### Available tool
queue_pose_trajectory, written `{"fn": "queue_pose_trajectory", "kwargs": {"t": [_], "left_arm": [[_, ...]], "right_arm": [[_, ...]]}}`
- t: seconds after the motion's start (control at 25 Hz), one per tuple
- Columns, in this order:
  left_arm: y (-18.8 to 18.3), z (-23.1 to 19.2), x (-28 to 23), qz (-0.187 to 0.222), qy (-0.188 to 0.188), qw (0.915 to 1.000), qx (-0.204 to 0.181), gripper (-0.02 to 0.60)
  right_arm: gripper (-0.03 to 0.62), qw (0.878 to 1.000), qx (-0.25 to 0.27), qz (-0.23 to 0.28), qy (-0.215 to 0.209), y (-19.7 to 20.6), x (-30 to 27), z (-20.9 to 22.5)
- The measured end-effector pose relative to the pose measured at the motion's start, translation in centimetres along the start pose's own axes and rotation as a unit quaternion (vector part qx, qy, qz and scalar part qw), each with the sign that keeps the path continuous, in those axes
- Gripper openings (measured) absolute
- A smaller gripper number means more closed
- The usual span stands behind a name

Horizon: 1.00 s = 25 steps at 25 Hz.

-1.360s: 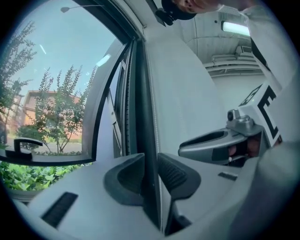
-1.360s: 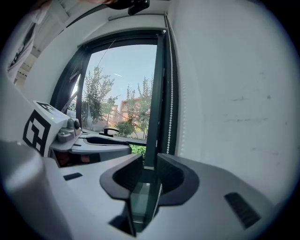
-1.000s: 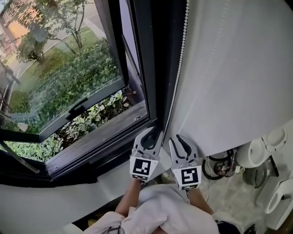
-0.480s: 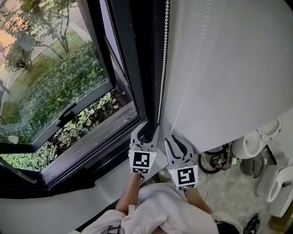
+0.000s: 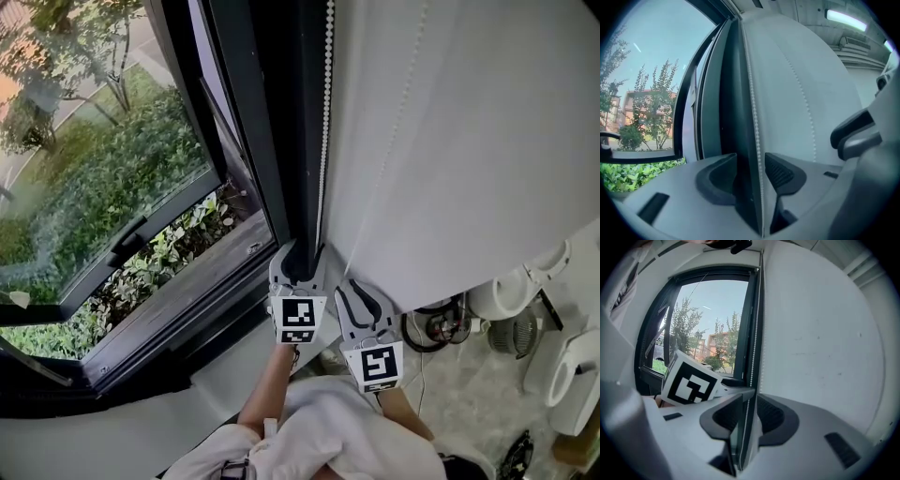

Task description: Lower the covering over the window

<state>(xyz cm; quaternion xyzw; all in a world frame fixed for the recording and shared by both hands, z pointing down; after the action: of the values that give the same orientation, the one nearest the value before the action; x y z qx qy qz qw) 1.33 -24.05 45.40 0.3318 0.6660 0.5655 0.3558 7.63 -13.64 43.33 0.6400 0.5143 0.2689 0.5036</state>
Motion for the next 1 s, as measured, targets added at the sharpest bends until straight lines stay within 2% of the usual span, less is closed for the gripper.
{"fn": "queue_pose_trajectory", "kwargs": {"t": [0.28, 0.36, 0.4, 0.8, 1.0], "left_arm": [[0.6, -0.5, -0.7, -0.001, -0.049, 0.9985, -0.022, 0.188], [0.5, -0.7, -0.6, 0.001, -0.060, 0.9979, -0.022, 0.142], [0.5, -0.8, -0.5, 0.002, -0.060, 0.9980, -0.018, 0.139], [0.4, -0.3, 0.7, -0.004, -0.021, 0.9996, 0.015, 0.019], [0.6, 0.1, 2.2, 0.000, 0.003, 0.9995, 0.032, 0.014]], "right_arm": [[0.092, 1.000, 0.001, -0.003, 0.008, 0.1, 0.6, 0.3], [0.092, 1.000, 0.000, -0.004, 0.009, 0.1, 0.9, 0.3], [0.092, 1.000, 0.000, -0.005, 0.009, 0.1, 1.0, 0.3], [0.091, 1.000, 0.002, 0.008, 0.000, -0.4, 2.2, -0.1], [0.089, 1.000, 0.005, 0.012, -0.007, -0.7, 2.5, -0.5]]}}
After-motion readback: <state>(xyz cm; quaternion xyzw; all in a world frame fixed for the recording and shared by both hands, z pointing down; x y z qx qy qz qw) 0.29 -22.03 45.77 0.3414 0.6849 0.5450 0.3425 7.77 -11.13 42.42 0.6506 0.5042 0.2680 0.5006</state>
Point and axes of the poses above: the fingertips, and each gripper's own axes: x backward along the fingers, z to its right, y out of its underside, the point moved 3 cm from there along x, backward along the fingers, and after that the axes turned 13 degrees about x, right-handed, at the moved point
